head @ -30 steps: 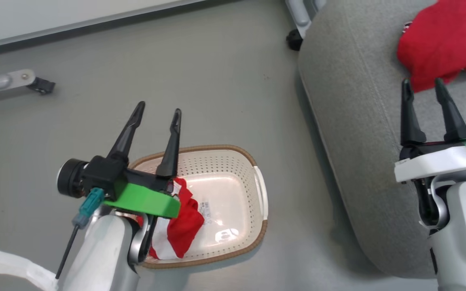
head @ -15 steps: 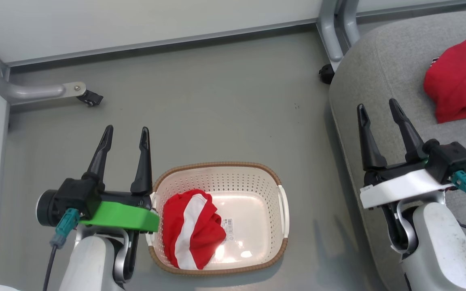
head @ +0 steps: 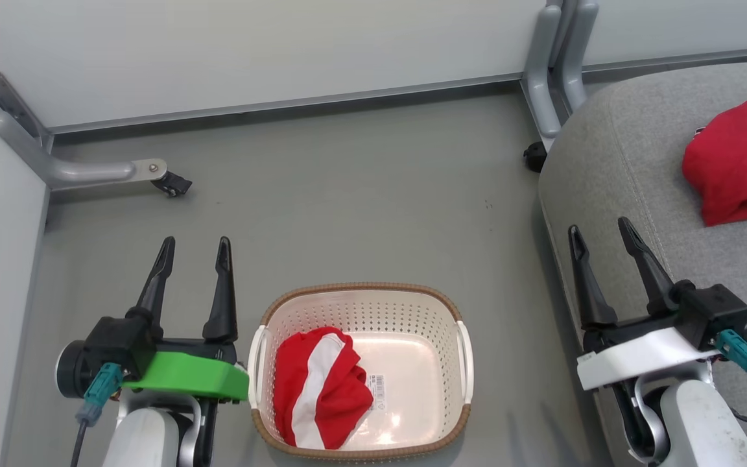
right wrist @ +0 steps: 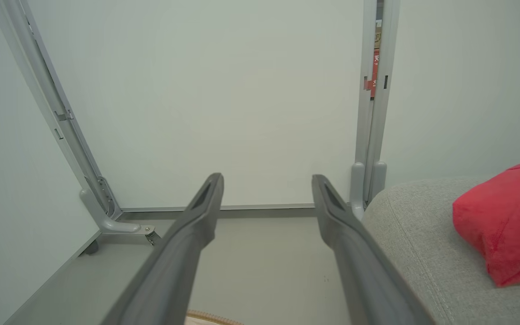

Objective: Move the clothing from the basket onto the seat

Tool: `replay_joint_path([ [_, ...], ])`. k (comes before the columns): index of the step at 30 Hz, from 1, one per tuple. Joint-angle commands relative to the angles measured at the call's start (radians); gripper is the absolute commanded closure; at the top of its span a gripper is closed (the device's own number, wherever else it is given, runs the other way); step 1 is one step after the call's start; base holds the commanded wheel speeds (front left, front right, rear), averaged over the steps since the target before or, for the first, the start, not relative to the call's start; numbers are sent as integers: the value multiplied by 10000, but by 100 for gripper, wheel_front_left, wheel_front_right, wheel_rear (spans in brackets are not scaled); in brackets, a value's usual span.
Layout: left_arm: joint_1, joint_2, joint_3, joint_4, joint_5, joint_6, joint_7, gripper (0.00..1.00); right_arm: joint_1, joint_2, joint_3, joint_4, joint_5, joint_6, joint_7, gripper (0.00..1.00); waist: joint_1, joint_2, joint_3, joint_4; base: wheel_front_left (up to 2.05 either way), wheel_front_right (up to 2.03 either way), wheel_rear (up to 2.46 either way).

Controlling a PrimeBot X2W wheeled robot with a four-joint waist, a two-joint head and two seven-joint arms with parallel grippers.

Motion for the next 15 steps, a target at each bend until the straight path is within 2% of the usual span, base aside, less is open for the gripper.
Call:
replay_joint_path([
  [1, 209, -5, 37, -40, -29, 62, -8, 0, 243, -9, -68, -75, -36, -7, -6, 0, 0, 0, -82, 70, 0, 0, 0],
  [15, 658, -6, 424, -78, 141, 118, -8, 0, 1032, -3, -213, -168, 257, -7, -6, 0, 0, 0, -425, 381, 0, 0, 0],
])
